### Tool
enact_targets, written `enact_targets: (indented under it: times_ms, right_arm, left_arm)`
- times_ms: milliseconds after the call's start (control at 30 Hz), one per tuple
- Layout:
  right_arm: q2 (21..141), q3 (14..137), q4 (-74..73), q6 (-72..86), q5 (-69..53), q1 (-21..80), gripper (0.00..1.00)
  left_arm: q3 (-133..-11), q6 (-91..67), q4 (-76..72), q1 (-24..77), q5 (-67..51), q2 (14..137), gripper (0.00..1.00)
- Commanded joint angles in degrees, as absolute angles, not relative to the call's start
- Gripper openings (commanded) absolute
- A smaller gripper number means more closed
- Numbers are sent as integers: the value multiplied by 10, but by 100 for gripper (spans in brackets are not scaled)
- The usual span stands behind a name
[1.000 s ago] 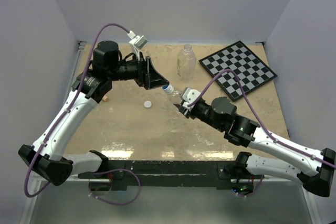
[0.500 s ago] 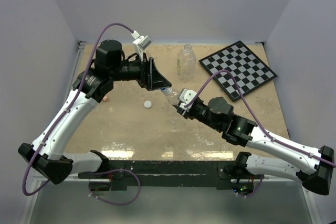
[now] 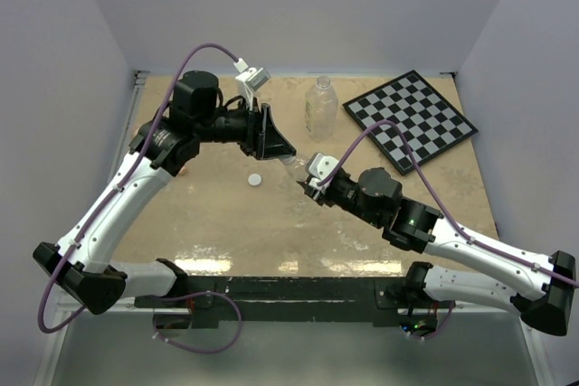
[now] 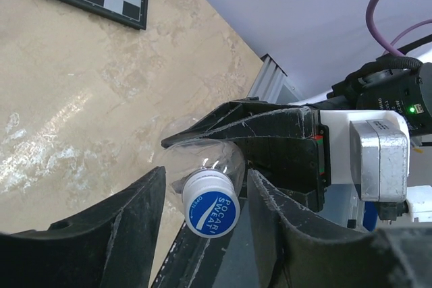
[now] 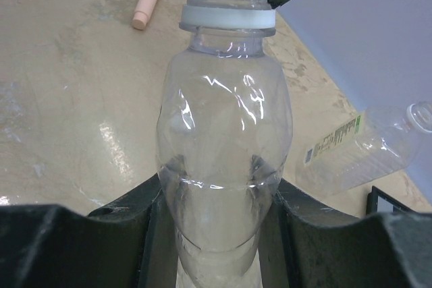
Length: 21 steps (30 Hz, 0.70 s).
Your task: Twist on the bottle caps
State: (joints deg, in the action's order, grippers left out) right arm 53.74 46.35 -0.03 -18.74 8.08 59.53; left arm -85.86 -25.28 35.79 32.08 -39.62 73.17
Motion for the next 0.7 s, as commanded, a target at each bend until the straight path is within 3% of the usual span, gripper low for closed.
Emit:
enact_targets:
  times_ms: [0,233,667]
  right_arm:
    - [536,474,12,-192,92,599,6]
    - [534,475,11,-184,93,598,6]
    - [524,513,-36,-159,-23,597,0]
  left_arm:
    - [-885,-241,366,329,-389,731,52]
    - [-897,-204,400,342,-388,737,31]
    - [-882,-46,415,371,-439,725,18]
